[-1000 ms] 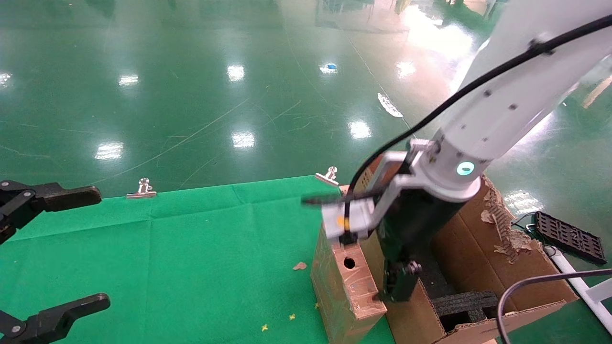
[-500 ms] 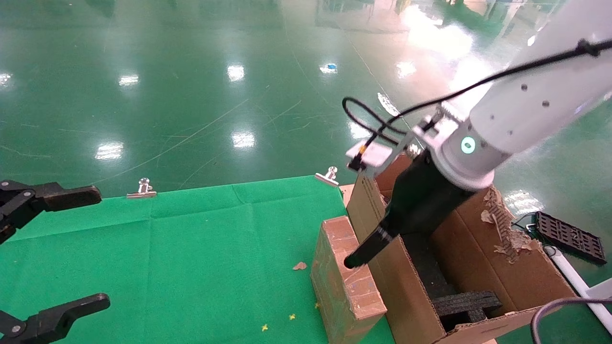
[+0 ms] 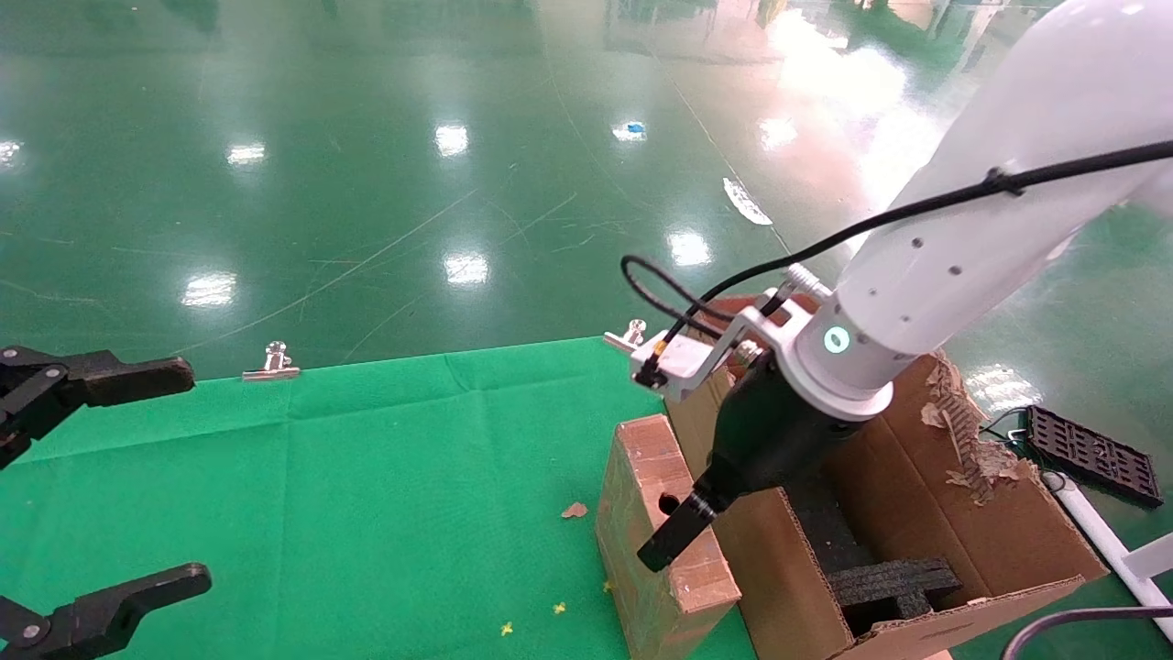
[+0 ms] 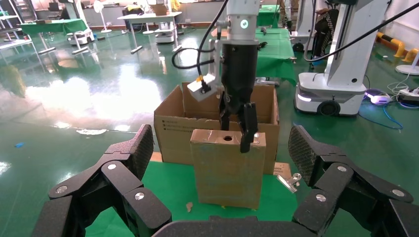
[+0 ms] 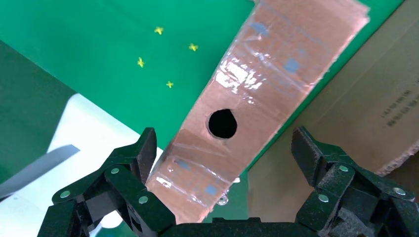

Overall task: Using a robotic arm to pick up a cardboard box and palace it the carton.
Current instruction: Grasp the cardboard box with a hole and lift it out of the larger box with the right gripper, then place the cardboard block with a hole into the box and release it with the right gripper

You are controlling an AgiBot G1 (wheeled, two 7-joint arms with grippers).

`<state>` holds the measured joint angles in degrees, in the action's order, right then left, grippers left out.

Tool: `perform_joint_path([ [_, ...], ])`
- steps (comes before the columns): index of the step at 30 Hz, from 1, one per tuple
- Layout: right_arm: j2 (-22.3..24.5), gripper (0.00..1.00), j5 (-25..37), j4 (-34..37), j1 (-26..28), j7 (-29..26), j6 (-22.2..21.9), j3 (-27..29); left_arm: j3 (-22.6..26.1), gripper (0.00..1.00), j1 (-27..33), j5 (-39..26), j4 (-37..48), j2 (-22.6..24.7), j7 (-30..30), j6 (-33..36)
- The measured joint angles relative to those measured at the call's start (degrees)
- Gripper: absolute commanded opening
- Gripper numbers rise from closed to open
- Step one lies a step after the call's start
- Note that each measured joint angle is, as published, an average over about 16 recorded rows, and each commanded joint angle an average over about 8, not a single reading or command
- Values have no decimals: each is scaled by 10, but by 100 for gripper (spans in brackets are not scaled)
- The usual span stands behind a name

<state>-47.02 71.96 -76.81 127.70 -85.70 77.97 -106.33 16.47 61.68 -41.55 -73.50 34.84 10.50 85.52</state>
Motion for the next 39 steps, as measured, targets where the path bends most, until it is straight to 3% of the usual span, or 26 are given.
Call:
perform_joint_path([
  [3,-6,20,6,-1,-7,-2,-4,-4,0,92,0,0,0,0,0,0],
  [6,-10,2,12,-2,-12,-4,-7,-7,0,68,0,0,0,0,0,0],
  [11,-15,0,19,-3,-18,-5,-9,-12,0,19,0,0,0,0,0,0],
  [15,-16,0,22,-3,-21,-5,-9,-14,1,2,0,0,0,0,0,0],
  [31,-11,0,27,-3,-23,-2,-9,-17,1,0,0,1,0,0,-1,-1],
  [39,17,0,16,-3,-7,35,-26,3,1,0,0,1,0,-1,-1,-1],
])
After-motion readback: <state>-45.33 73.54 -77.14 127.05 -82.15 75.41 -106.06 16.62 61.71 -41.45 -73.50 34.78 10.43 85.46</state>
